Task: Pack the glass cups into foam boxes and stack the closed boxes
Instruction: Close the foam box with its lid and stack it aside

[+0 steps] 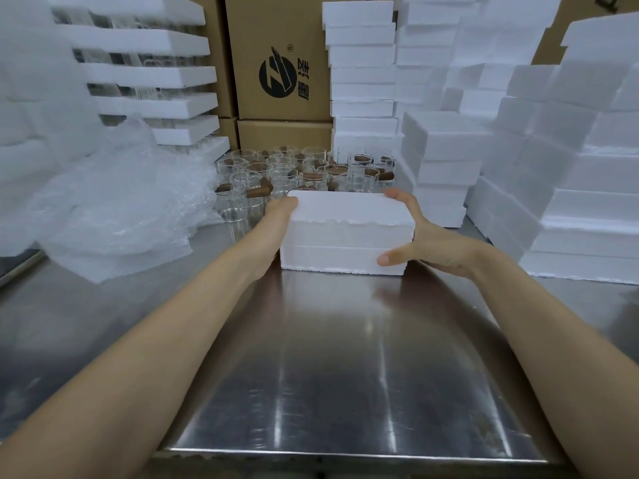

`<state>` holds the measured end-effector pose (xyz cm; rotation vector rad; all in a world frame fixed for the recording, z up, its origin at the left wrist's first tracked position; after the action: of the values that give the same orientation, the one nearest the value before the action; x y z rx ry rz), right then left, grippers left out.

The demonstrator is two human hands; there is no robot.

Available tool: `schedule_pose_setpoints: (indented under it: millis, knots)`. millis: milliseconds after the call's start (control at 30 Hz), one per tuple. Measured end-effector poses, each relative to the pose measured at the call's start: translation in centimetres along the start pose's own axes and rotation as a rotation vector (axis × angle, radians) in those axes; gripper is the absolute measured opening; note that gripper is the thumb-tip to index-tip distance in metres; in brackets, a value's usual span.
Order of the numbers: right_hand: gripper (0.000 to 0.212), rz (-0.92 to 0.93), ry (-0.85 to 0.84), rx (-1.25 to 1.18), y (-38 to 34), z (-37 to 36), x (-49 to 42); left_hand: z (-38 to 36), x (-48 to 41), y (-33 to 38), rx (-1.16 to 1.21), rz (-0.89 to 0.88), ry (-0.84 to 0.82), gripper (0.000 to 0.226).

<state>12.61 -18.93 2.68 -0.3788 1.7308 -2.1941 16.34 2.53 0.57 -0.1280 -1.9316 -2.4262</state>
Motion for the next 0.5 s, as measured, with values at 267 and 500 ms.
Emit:
schedule_pose_setpoints:
  millis: [267, 500]
  knots:
    - [0.095, -0.072, -0.049, -0.192, 0.5, 0.4, 0.2, -1.6, 1.7, 1.0, -0.046, -0.071, -0.102, 0.113]
    - [0.112, -0.099, -0.006, 0.011, 0.4, 1.1, 1.2, -2.3, 1.6, 0.7, -0.075, -0.151, -0.173, 0.08]
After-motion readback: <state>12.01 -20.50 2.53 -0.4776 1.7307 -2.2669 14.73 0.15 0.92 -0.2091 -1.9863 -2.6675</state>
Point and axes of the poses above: each hand's wrist, its own x-axis away from the middle knuckle, its own z-axis out of the back of the hand, y = z × x, the point moved 9 cm from there along -x, towards the middle knuckle, and after that the axes turned 9 degrees about -x, right-handed, at the moved point
